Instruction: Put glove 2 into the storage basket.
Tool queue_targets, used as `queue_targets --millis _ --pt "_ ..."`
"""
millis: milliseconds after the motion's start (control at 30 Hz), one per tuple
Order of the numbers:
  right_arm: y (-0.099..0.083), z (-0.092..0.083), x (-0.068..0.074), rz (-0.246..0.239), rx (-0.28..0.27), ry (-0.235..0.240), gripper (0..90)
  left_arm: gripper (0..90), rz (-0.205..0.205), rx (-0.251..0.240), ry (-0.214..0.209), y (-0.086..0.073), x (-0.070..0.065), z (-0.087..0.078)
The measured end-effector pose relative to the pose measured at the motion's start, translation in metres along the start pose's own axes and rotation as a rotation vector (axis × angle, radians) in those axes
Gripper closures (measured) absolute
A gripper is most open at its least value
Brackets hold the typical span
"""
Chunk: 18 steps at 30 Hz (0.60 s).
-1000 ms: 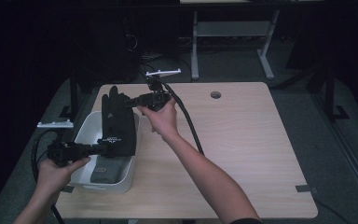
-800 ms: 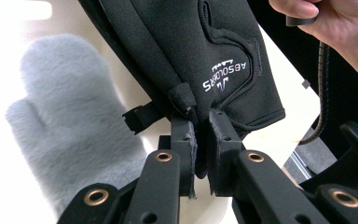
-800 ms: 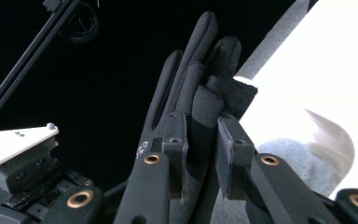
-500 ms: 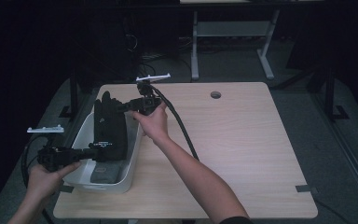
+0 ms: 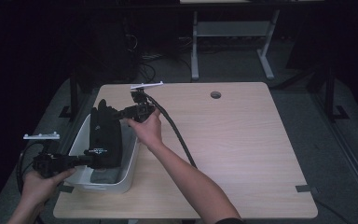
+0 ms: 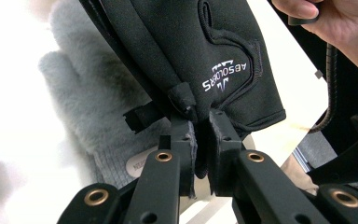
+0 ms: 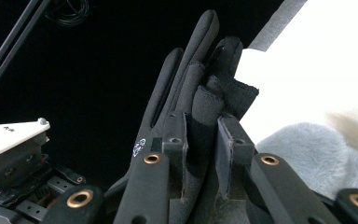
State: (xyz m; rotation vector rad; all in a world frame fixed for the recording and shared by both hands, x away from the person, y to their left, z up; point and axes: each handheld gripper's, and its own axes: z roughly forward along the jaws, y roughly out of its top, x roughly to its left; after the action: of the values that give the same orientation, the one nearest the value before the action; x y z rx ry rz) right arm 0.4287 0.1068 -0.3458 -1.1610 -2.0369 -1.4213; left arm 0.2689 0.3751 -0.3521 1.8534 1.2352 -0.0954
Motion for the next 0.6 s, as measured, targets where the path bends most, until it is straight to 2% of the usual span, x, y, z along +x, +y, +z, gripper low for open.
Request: queue_targets --millis 267,600 --pt "-0.011 0.009 -0.009 0.022 0.018 -0.011 75.0 82.9 -0.017 0.021 -0.003 -0.008 0.006 0.003" --pt "-0.022 0.02 -0.018 0.02 0.052 -0.03 74.8 82.8 -0.046 0.046 -0.009 -0.017 0.015 0.003"
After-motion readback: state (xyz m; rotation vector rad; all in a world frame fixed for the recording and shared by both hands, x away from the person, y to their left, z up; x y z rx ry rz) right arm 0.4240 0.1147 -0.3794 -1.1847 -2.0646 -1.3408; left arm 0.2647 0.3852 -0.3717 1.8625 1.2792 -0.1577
